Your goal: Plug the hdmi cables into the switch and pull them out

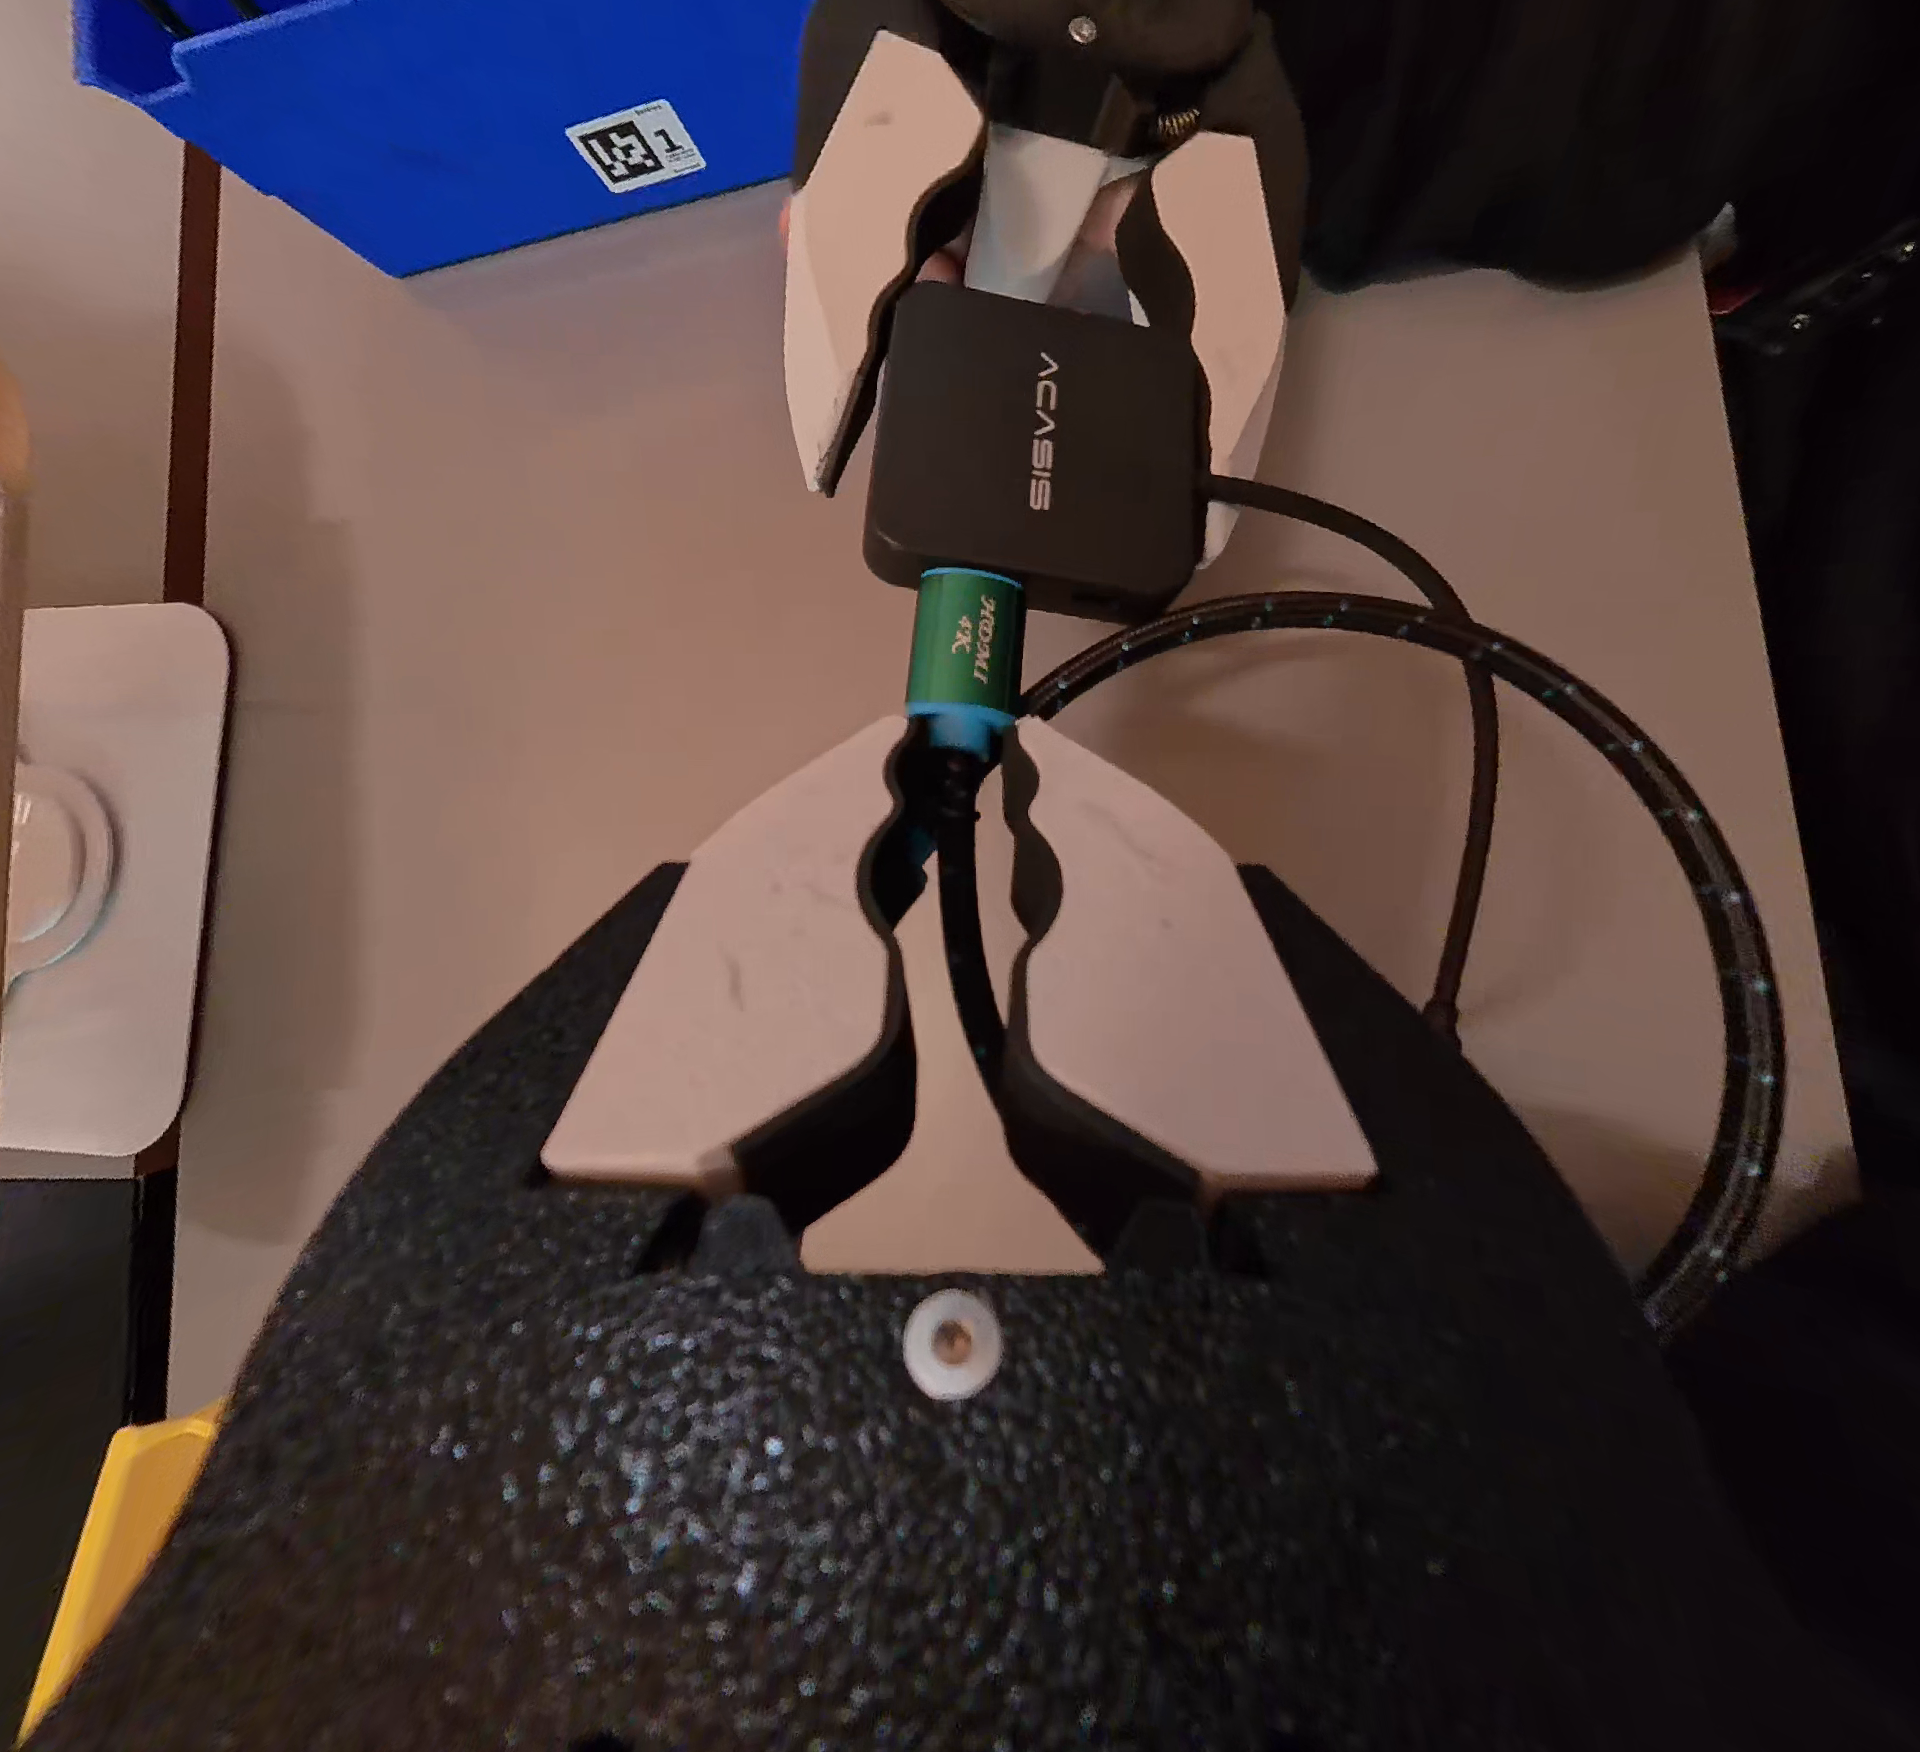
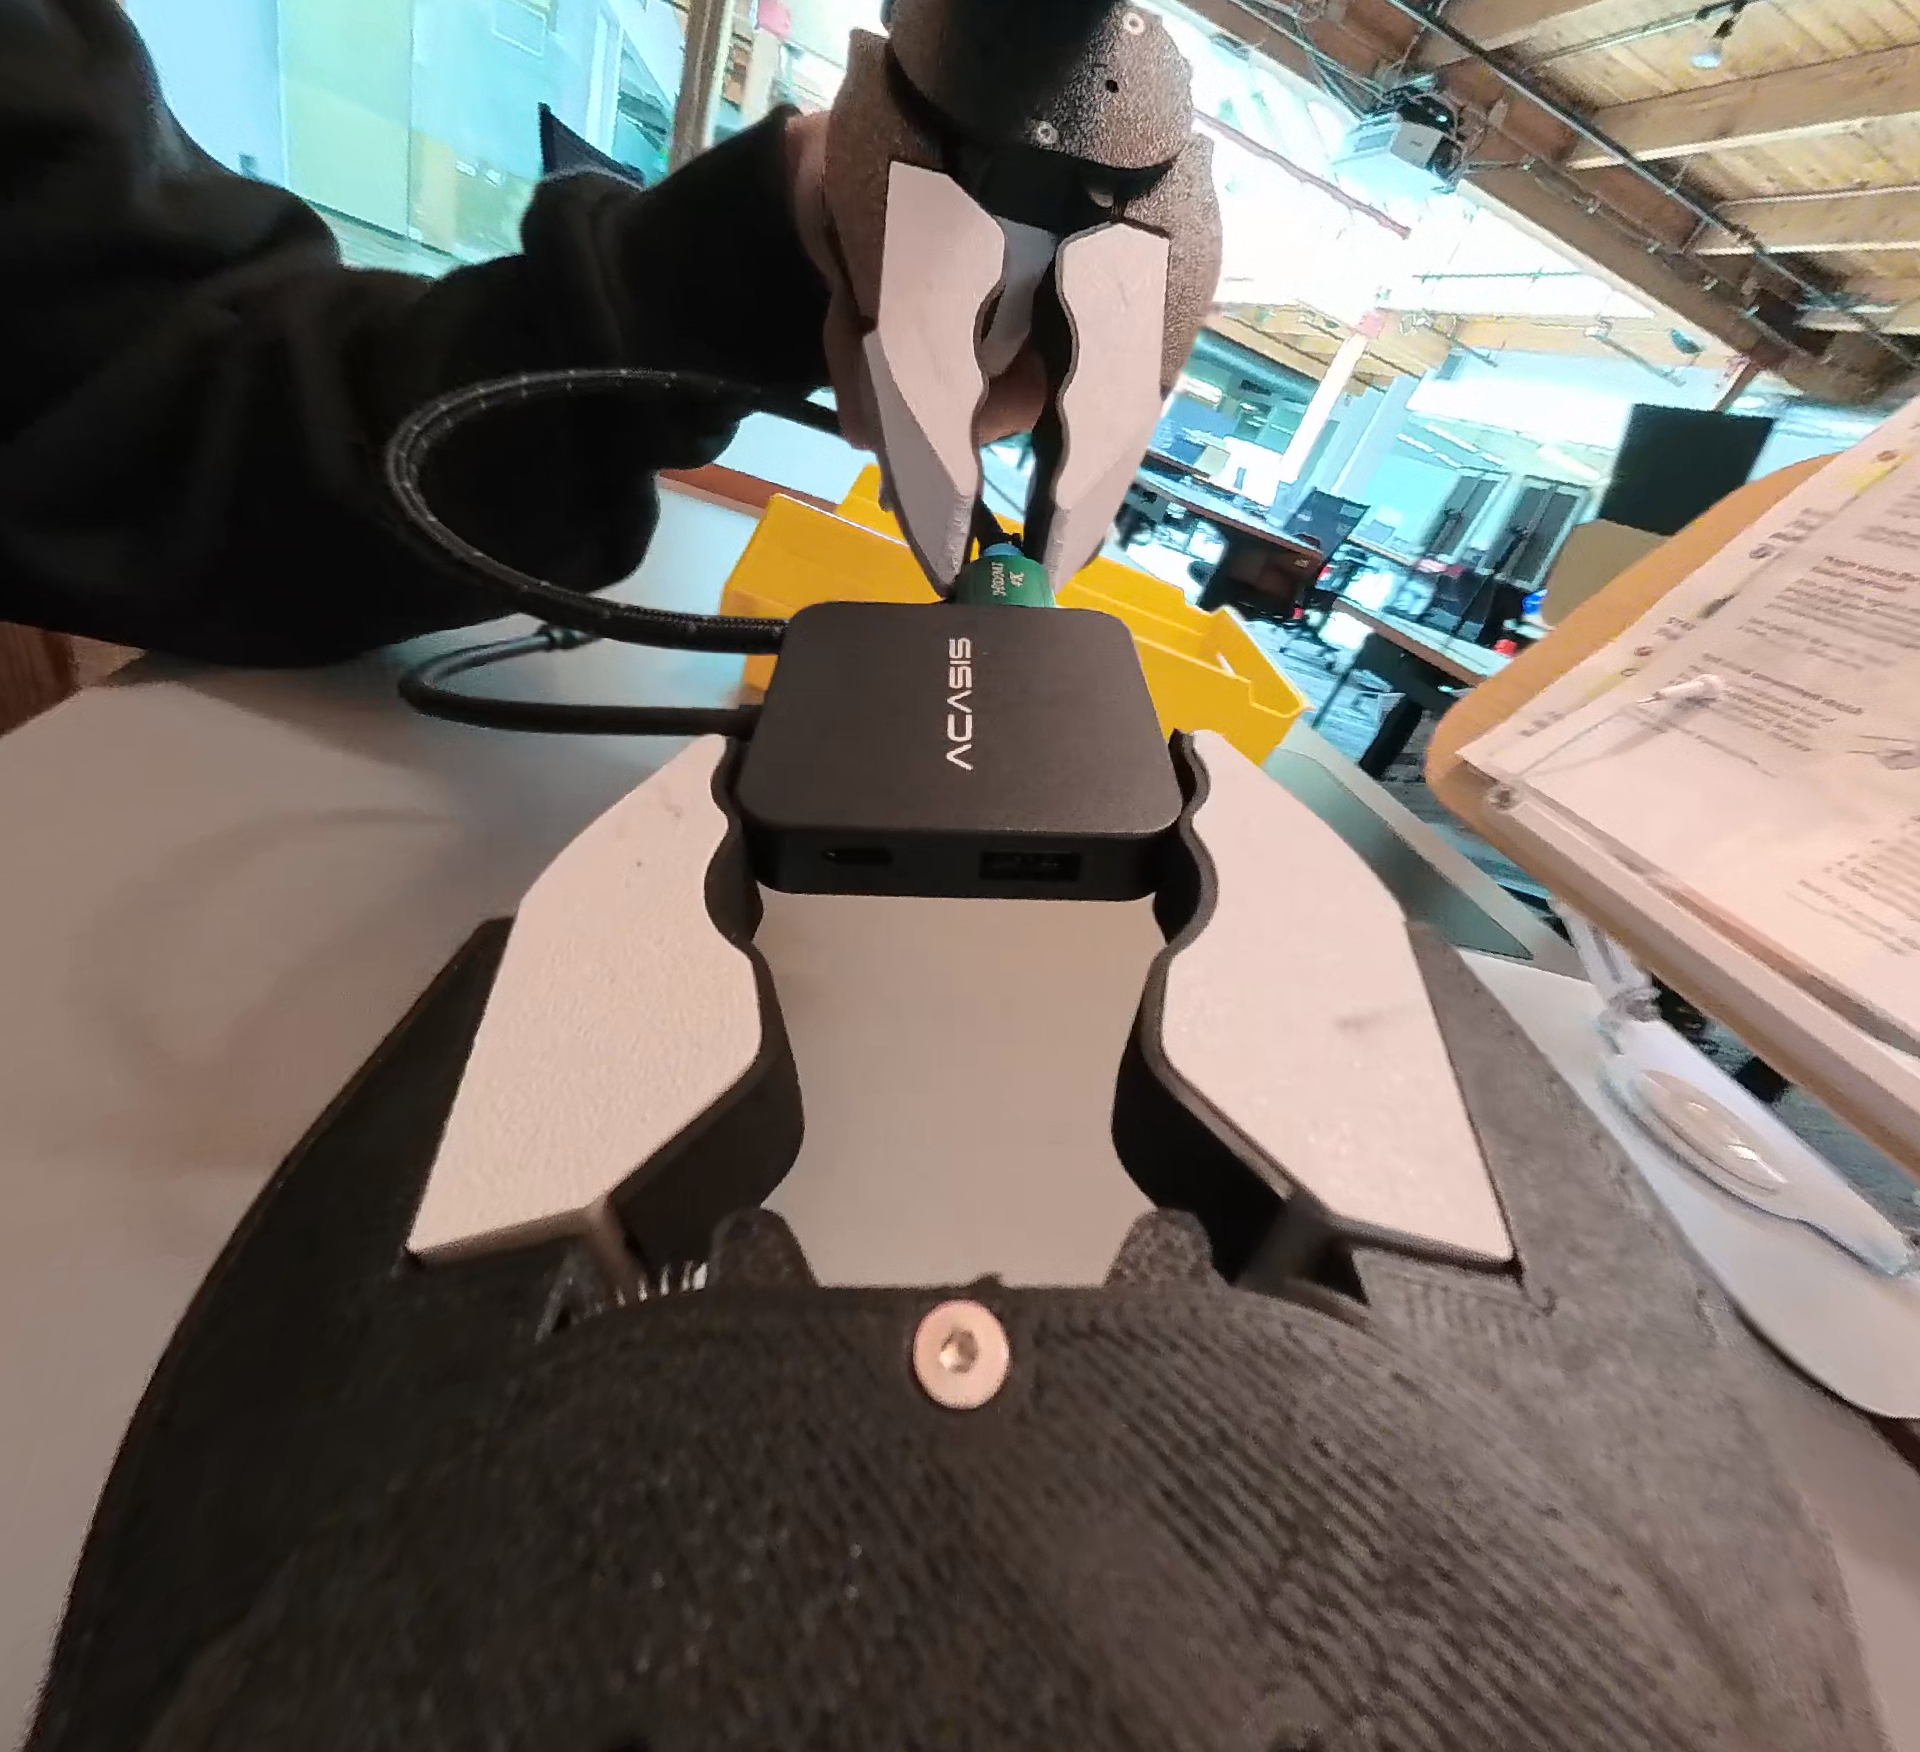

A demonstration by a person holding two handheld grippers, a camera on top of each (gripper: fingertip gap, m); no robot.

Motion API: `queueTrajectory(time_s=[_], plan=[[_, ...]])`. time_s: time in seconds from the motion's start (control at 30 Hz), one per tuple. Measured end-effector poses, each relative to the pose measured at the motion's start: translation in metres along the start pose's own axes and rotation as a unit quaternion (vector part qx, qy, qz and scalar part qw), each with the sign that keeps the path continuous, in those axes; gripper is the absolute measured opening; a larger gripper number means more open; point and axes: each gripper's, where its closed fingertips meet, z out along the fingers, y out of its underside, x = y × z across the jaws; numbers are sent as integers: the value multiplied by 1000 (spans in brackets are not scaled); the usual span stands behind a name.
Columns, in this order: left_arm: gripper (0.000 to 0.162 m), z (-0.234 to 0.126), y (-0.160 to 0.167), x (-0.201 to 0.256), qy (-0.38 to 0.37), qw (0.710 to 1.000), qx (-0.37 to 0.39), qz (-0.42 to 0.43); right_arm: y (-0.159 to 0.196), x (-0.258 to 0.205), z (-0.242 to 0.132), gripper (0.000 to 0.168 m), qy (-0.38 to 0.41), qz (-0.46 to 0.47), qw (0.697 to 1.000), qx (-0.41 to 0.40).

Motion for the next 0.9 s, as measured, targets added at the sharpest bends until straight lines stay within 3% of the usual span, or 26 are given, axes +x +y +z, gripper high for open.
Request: queueTrajectory(time_s=[0.07, 0.17, 0.3, 0.37, 0.47, 0.6, 0.67, 0.73, 0.83, 0.9], plan=[[14, -5, -4, -6, -19, 1000, 18, -12, -5, 8, 1, 77, 30, -25, 999, -6], [19, -37, -29, -33, -131, 985, 102, -48, -24, 27, -3, 77, 105, -47, 993, 3], [30, -118, -60, -62, -302, 907, 280, -84, -56, 60, -34, 77, 239, -146, 960, -22], [29, -138, -55, -69, -341, 881, 313, -96, -78, 82, -64, 76, 336, -221, 915, -42], [33, -116, -30, -78, -328, 906, 238, -125, -92, 119, -133, 76, 482, -330, 801, -133], [48, -77, 0, -86, -327, 932, 96, -123, -61, 137, -213, 77, 451, -422, 686, -385], [47, -67, 4, -89, -344, 933, 58, -95, -55, 139, -249, 76, 453, -431, 639, -449], [47, -60, -1, -87, -335, 937, 59, -78, -55, 138, -268, 76, 472, -419, 645, -430], [45, -50, -13, -79, -291, 947, 98, -93, -46, 135, -267, 77, 474, -375, 710, -361], [44, -46, -16, -77, -271, 950, 114, -106, -31, 134, -260, 77, 446, -353, 737, -364]])
